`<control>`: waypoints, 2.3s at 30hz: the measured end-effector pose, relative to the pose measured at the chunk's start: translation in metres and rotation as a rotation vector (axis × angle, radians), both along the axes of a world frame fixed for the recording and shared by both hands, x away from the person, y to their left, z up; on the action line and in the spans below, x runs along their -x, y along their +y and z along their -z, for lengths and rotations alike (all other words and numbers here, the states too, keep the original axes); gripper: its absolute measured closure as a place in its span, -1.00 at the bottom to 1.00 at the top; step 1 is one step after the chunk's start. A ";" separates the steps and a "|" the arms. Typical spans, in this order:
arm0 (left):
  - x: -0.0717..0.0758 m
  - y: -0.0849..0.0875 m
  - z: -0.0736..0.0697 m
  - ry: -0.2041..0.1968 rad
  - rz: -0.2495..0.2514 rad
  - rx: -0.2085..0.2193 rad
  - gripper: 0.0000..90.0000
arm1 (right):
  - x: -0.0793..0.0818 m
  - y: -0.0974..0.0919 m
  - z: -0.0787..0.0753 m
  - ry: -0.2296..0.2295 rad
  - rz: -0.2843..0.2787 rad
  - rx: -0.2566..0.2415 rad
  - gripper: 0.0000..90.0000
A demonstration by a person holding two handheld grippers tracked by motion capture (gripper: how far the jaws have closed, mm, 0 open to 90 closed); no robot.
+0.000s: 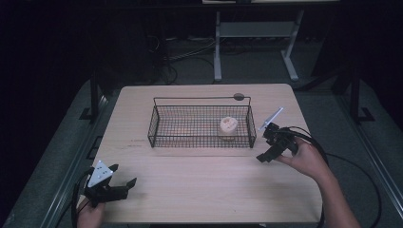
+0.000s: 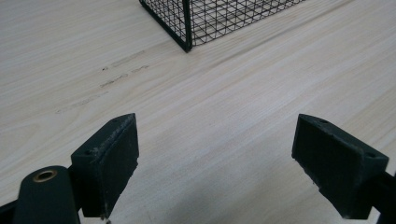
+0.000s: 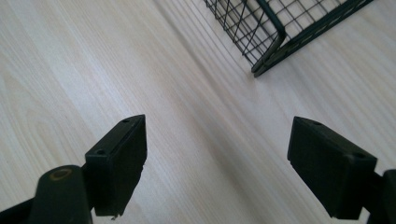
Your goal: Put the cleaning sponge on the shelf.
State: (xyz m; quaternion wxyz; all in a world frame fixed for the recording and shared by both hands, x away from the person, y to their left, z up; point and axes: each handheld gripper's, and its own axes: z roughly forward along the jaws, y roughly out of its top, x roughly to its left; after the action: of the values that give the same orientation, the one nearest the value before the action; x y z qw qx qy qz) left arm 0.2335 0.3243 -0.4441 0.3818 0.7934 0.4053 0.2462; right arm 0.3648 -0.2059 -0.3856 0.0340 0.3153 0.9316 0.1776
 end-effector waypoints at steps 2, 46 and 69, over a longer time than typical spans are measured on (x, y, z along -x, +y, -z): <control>0.000 0.000 0.000 0.000 0.000 0.000 -0.69 | 0.001 -0.002 0.002 0.005 0.003 0.000 -0.57; 0.000 0.000 0.000 -0.003 -0.003 -0.001 -0.69 | 0.035 -0.029 0.031 0.005 0.031 -0.056 -0.57; -0.001 -0.001 0.000 -0.006 0.002 -0.005 -0.69 | 0.055 -0.037 0.040 0.003 0.037 -0.083 -0.57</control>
State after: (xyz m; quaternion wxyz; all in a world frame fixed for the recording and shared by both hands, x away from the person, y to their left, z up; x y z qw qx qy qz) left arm 0.2342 0.3234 -0.4439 0.3811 0.7940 0.4026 0.2493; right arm 0.3101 -0.2424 -0.4255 0.0226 0.3340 0.9174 0.2150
